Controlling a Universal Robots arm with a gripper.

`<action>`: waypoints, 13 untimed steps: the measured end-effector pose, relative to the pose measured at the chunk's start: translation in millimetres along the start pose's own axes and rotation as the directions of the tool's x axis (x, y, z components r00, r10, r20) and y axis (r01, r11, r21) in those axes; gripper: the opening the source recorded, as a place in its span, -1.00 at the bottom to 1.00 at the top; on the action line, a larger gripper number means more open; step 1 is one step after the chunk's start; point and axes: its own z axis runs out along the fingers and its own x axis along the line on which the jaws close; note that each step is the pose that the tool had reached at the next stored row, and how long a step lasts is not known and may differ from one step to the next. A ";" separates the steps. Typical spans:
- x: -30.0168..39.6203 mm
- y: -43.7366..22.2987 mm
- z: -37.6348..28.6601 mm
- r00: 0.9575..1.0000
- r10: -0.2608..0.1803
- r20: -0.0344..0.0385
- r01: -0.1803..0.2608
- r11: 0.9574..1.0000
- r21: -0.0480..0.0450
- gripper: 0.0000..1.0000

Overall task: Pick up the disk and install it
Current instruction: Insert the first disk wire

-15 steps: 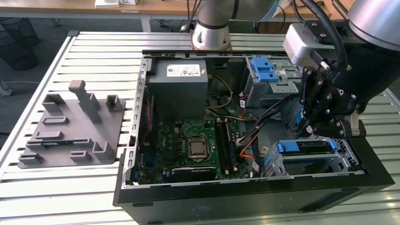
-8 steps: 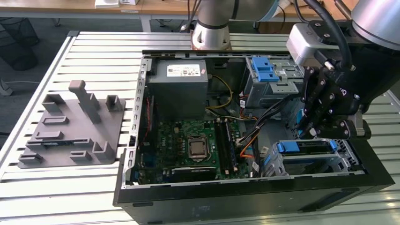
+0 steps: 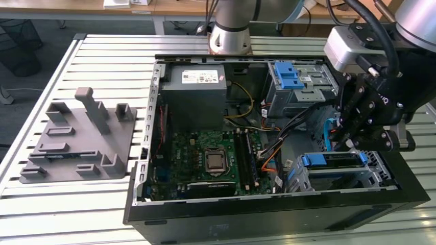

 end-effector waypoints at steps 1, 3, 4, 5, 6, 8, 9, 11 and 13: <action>-0.1 -1.8 0.1 1.000 0.000 0.000 0.000 1.000 0.000 -0.50; -0.3 -5.2 0.3 1.000 0.000 0.000 0.000 1.000 0.000 -0.50; -0.4 -6.7 0.3 1.000 0.000 0.000 0.000 1.000 0.000 -0.50; -0.5 -8.3 0.4 1.000 0.000 0.000 0.000 1.000 0.000 -0.50; -0.7 -9.8 0.6 1.000 0.000 0.000 0.000 1.000 0.000 -0.50; -1.0 -11.9 0.8 1.000 0.000 0.000 0.000 1.000 0.000 -0.50; -1.0 -12.0 0.8 1.000 0.000 0.000 0.000 1.000 0.000 -0.50; -1.0 -12.0 0.8 1.000 0.000 0.000 0.000 1.000 0.000 -0.50; -1.0 -12.1 0.8 1.000 0.000 0.000 0.000 1.000 0.000 -0.50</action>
